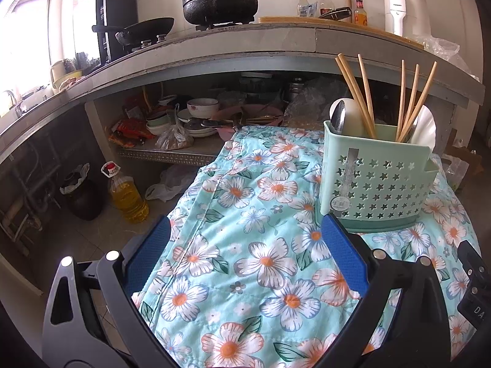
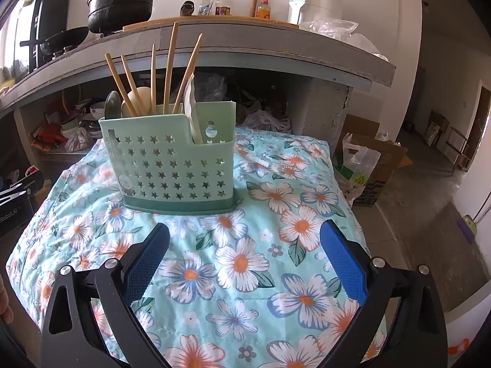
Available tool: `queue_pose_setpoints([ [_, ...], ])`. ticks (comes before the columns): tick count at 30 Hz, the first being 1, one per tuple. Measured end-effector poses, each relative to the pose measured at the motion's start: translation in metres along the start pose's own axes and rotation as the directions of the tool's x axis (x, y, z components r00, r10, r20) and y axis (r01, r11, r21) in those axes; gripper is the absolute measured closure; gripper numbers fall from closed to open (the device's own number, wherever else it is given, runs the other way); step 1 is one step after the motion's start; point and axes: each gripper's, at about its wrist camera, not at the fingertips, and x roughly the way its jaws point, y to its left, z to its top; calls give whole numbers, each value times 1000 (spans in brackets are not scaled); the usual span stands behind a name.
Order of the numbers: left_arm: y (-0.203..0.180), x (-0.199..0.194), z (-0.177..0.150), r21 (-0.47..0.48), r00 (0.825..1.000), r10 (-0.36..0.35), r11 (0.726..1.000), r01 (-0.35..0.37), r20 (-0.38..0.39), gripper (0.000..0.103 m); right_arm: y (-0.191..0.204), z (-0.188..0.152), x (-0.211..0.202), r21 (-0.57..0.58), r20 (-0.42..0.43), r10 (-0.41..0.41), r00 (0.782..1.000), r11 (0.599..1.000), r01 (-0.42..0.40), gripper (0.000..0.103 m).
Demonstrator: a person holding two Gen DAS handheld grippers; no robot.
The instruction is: Organize utensils
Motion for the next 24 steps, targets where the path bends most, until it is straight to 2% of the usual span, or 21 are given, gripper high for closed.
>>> queue_pose_setpoints([
  [24,1,0,0,-8,1000,-2,1000,2,-5,8,-2,1,1,10,1,-5,1000,1000,5,7],
])
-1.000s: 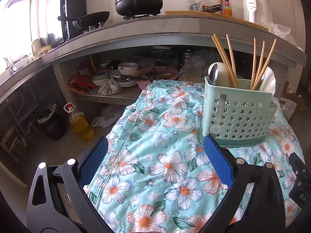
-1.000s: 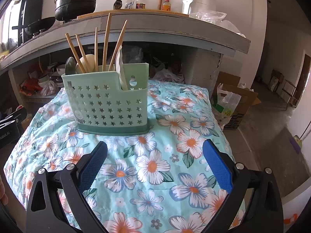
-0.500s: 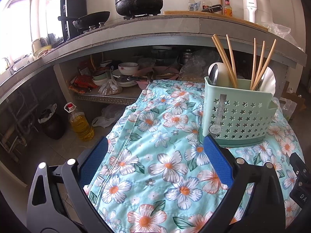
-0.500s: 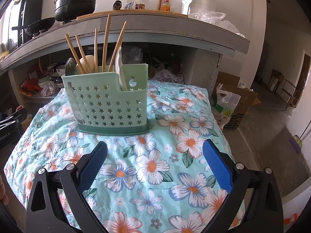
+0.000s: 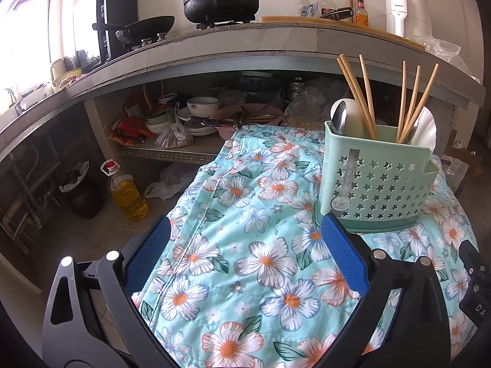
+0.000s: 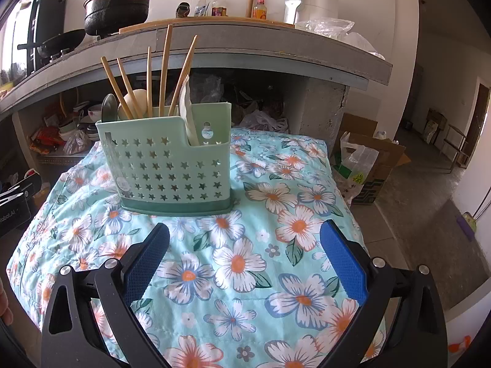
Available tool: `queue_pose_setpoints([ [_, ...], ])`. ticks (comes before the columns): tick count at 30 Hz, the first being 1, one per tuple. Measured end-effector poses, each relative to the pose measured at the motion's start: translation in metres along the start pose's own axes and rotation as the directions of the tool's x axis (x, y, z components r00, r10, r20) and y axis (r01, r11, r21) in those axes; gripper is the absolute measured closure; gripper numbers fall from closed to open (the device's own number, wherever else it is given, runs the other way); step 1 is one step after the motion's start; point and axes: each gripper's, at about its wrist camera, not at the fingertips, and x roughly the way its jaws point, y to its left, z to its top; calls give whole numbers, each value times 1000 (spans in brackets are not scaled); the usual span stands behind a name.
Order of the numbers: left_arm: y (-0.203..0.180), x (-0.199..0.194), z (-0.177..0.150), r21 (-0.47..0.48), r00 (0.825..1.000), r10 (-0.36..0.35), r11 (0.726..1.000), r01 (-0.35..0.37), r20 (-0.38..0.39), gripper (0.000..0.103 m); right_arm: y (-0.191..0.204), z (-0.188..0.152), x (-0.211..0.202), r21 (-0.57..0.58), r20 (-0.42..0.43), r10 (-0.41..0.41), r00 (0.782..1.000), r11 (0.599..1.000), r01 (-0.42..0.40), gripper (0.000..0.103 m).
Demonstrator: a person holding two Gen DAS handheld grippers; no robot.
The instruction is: Organize utensils
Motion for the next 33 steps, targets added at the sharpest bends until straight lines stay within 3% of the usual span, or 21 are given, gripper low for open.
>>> queue_pose_setpoints([
  [33,0,2,-1,-7,1000,-4,1000,4,-9,8,-1,0,-1,9,2,-1,1000,1000,1,7],
])
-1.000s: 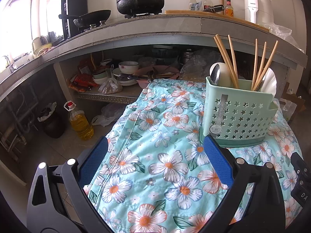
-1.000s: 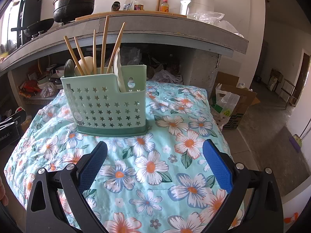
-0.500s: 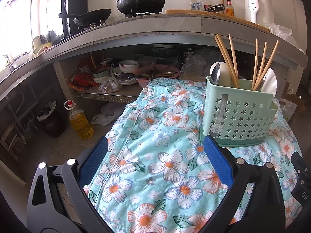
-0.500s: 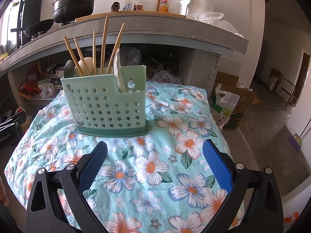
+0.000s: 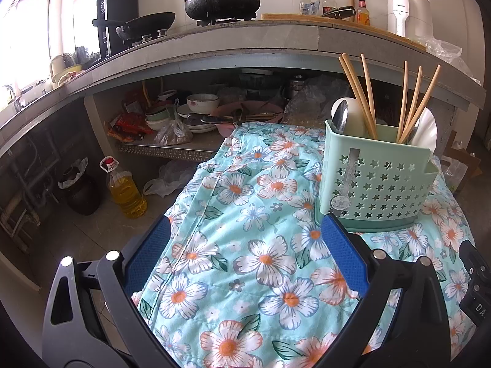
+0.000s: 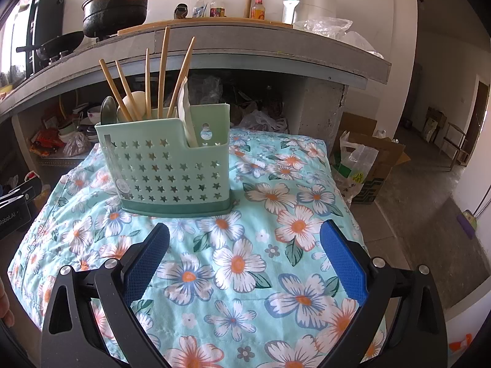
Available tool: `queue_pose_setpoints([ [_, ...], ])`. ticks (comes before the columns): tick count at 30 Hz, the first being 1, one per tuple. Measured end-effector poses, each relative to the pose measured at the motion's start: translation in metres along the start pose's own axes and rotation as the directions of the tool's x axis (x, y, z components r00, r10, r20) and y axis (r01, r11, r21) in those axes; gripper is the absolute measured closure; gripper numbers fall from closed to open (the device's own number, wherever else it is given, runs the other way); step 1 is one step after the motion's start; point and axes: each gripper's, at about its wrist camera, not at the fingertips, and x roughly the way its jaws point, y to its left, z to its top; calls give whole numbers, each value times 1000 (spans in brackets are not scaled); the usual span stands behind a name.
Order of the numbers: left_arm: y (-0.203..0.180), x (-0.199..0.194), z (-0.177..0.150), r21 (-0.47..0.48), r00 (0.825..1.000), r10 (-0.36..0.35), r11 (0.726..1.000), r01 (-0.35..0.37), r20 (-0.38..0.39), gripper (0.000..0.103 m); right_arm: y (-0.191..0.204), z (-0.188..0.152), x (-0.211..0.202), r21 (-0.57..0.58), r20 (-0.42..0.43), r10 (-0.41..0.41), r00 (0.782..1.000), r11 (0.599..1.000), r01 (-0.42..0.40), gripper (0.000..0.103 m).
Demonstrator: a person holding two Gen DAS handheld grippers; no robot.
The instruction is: Organize utensils
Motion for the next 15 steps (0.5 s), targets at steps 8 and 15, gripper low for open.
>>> queue_pose_setpoints([
  [8,1,2,0,-9,1000,-8,1000,8,-14,8,0,0,0,0,-1,0,1000,1000,0,7],
  [15,1,1,0,-9,1000,-9,1000,9,-14,8,0,0,0,0,0,0,1000,1000,0,7],
])
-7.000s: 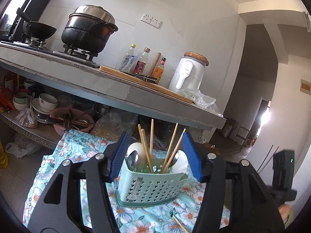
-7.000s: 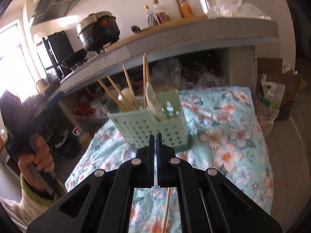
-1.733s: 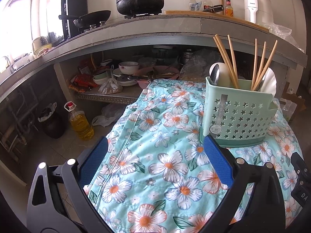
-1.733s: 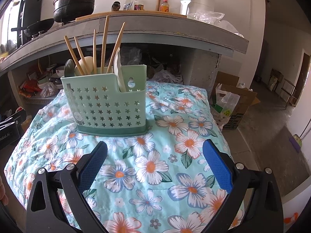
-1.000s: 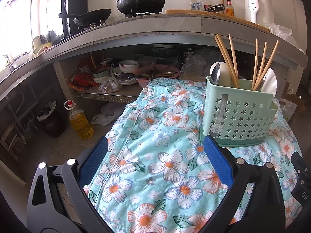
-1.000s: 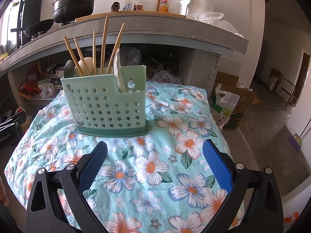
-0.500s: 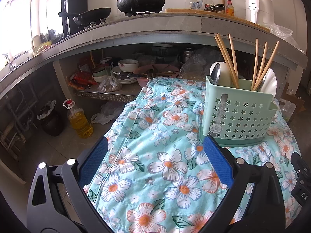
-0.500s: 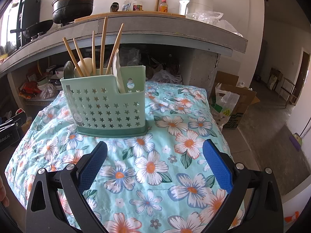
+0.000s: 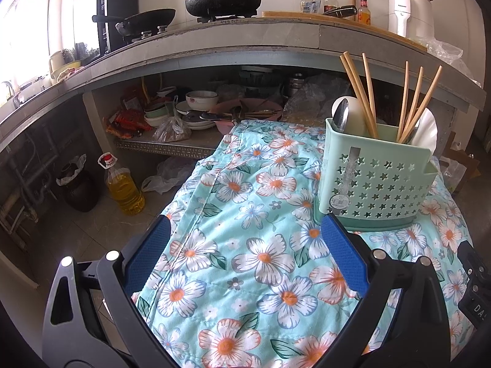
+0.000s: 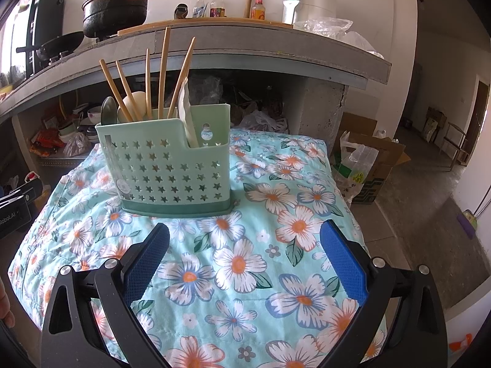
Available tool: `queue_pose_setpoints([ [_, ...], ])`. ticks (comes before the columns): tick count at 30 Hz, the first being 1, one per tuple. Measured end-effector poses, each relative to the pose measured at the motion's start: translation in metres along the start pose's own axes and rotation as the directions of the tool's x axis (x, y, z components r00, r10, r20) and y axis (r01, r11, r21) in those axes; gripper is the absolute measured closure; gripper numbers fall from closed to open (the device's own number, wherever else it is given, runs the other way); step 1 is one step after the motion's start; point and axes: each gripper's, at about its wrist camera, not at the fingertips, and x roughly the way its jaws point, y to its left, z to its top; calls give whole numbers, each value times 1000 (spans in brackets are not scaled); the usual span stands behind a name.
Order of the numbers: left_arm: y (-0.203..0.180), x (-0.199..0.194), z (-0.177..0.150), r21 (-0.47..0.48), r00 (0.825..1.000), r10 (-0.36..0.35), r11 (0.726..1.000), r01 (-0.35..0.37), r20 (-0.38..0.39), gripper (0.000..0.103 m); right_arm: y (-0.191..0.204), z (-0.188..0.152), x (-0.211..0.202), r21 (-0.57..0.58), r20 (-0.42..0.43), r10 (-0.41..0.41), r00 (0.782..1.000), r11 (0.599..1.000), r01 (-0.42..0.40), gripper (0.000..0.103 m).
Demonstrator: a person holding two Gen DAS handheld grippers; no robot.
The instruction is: Organize utensils
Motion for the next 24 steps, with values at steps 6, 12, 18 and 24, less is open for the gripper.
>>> queue_pose_setpoints([
  [6,0,0,0,0,1000,0,1000,0,-1,8,0,0,0,1,-1,2,1000,1000,-2,7],
  [12,0,0,0,1,1000,-1,1000,1,-1,8,0,0,0,1,-1,2,1000,1000,-2,7],
  [18,0,0,0,3,1000,-2,1000,2,-2,8,0,0,0,1,-1,3,1000,1000,-3,7],
  [24,-1,-1,0,2,1000,-1,1000,1,3,8,1,-1,0,4,1,2,1000,1000,-2,7],
])
